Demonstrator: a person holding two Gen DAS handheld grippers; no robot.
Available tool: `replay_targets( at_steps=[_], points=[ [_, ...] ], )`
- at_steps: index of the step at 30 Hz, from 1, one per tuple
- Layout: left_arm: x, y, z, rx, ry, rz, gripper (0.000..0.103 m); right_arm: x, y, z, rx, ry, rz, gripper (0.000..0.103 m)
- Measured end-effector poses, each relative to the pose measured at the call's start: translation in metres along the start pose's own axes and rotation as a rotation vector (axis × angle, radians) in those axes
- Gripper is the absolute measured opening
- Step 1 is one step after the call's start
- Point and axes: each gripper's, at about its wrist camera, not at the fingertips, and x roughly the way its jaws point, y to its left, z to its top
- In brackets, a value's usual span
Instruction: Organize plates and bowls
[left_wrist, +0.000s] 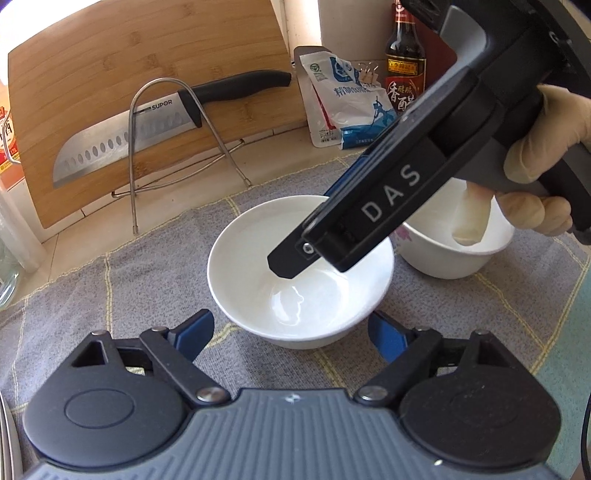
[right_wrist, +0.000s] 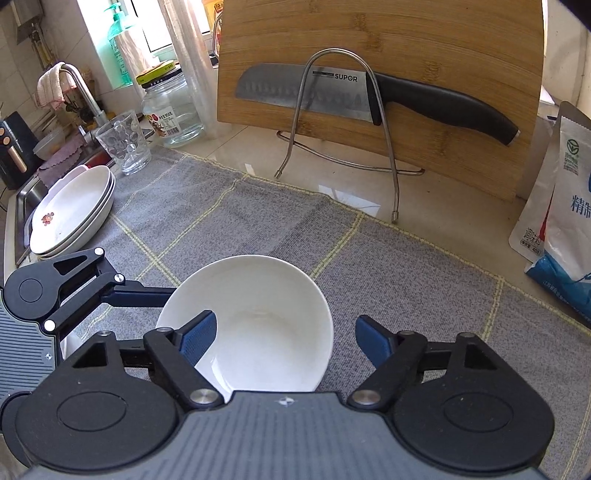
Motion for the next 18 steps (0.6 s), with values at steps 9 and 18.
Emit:
replay_targets(
  at_steps=[9,18],
  points=[
    [0.0042,-0.0006,0.0007,0.008,0.016,-0.017,0.081,0.0039,0.0008,0.0004,-0.005,0.017,0.034,0.075],
    [0.0038,0.0000,-0.0002,0.013,0.013,-0.033,0.079,0.0029,0.0038,0.0010,-0.001,0.018,0.040,0.074]
  ],
)
